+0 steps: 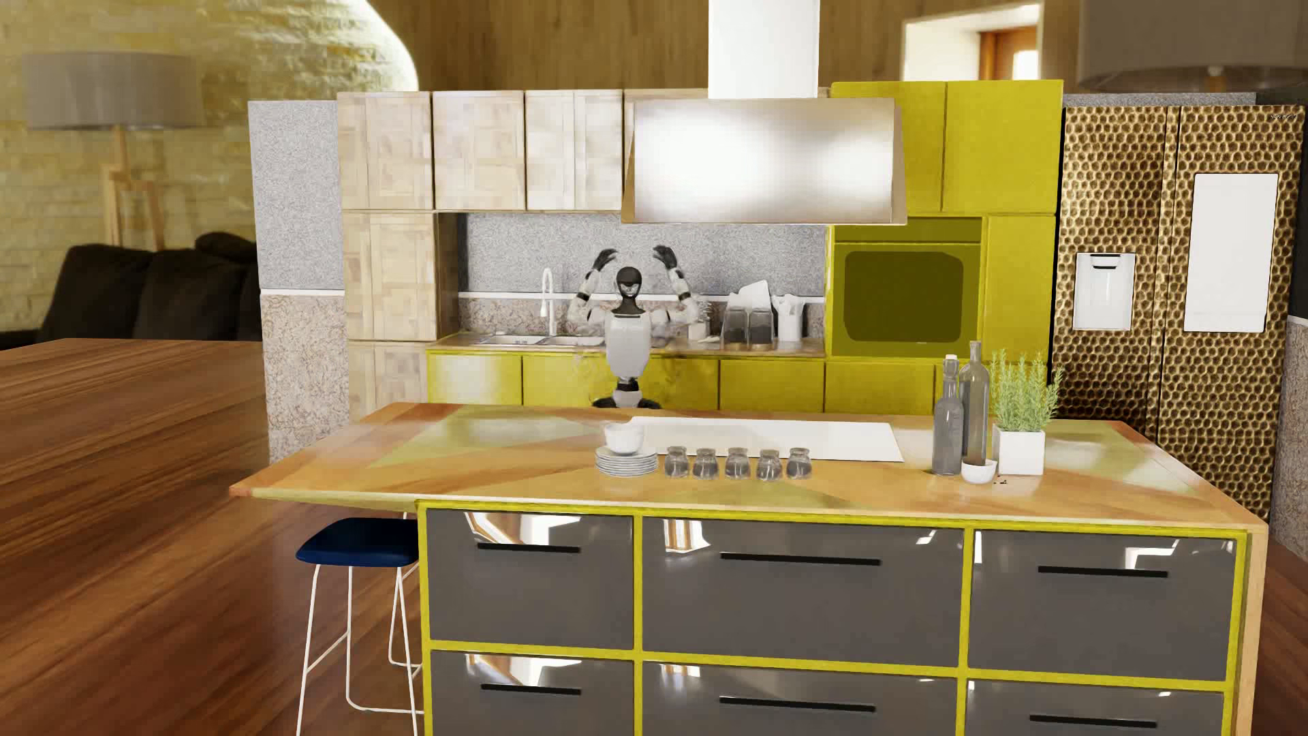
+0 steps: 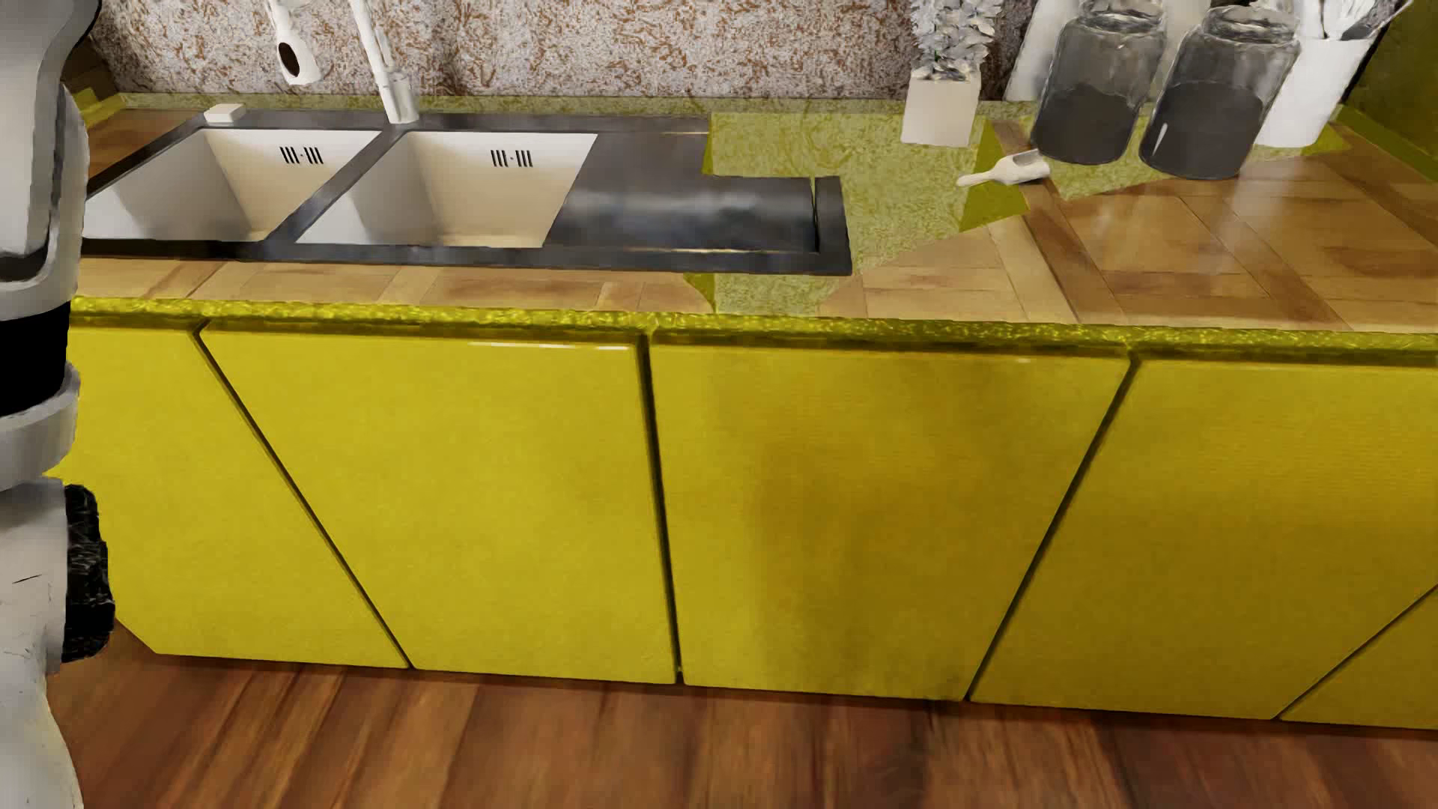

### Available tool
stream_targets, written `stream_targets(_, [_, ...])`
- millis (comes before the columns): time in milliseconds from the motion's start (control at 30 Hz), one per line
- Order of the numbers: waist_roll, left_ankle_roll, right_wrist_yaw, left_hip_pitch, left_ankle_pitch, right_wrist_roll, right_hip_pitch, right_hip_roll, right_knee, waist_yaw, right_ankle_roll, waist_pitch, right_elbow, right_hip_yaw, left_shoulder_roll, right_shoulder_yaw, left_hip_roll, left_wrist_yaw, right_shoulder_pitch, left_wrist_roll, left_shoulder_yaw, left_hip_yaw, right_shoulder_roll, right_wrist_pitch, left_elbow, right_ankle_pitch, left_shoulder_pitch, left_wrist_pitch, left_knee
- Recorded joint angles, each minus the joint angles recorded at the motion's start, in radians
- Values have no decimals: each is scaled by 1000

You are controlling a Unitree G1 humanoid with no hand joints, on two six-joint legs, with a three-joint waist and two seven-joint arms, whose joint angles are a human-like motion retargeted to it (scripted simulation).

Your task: Stay put

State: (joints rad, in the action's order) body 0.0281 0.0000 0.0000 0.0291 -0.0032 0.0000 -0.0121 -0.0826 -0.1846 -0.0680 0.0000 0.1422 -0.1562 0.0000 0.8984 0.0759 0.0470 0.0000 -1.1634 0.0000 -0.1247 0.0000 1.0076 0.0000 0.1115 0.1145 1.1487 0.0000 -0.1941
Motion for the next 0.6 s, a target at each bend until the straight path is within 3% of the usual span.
stream_targets(267, [-2, 0, 0, 2, -15, 0, -3, -11, 2, -12, 0, -7, -146, 0, -184, -209, 1, 0, 411, 0, 186, 0, -173, 0, 123, 20, -401, 0, -7])
stream_targets(400, [-1, 0, 0, 0, -24, 0, -4, -19, 2, -13, 0, -5, -162, 0, -282, -314, 5, 0, 573, 0, 201, 0, -270, 0, 165, 35, -559, 0, -10])
stream_targets(600, [-6, 0, 0, -7, -31, 0, -2, -27, -1, -20, 0, 6, -214, 0, -370, -297, 9, 0, 809, 0, 162, 0, -359, 0, 240, 50, -807, 0, -11])
